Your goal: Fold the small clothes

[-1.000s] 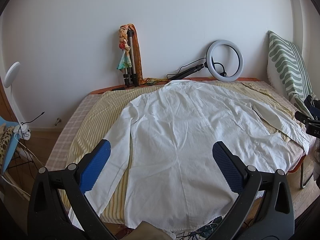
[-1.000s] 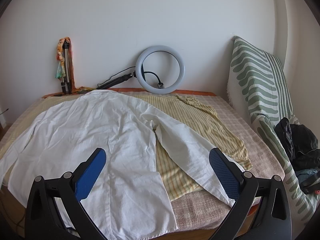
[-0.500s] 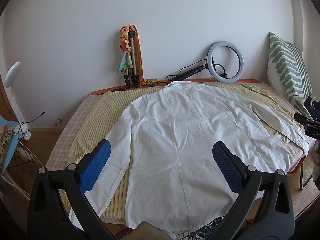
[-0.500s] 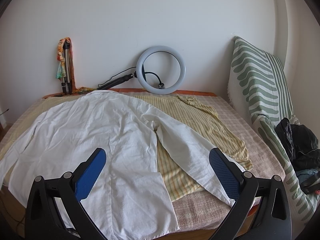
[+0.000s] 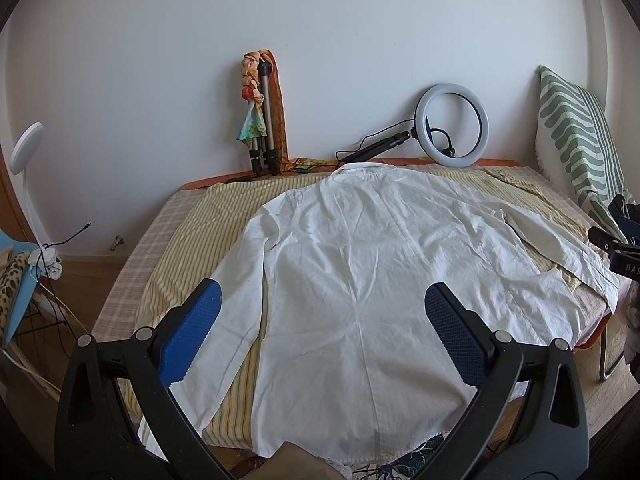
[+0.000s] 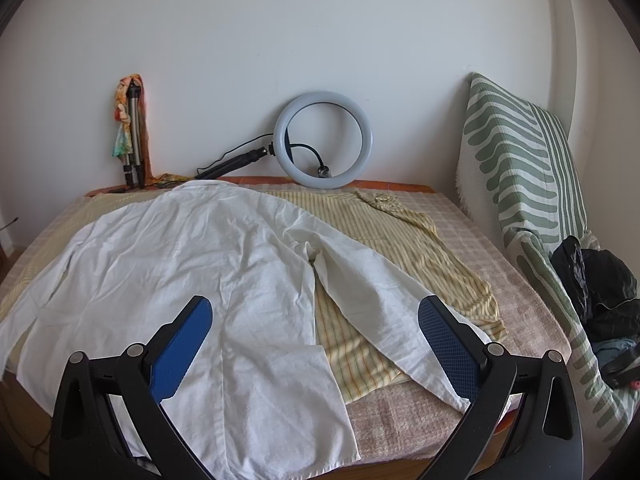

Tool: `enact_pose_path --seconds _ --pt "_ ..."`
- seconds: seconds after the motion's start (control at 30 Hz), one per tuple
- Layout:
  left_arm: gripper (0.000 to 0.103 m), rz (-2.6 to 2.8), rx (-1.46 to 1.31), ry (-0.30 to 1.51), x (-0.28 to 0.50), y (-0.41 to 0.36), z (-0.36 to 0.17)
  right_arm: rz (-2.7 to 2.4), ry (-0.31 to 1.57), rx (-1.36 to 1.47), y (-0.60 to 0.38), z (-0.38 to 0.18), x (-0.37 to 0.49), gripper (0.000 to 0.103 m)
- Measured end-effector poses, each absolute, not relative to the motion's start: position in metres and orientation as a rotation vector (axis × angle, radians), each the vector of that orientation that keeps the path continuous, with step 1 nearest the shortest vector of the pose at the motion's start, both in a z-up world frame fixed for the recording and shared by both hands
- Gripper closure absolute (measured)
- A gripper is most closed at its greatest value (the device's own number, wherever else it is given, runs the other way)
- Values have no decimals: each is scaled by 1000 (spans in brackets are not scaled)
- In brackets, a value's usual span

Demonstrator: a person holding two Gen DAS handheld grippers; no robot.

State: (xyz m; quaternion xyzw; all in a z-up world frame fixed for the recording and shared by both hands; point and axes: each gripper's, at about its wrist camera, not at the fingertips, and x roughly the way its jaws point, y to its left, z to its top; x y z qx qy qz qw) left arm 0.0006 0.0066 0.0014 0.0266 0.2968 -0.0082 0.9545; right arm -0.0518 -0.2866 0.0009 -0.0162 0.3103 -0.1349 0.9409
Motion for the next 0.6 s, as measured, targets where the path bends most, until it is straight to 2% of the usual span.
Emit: enact_pose_path --seconds 0.6 --pt "0 -17 53 601 0 7 1 -277 631 -32 -286 1 -51 1"
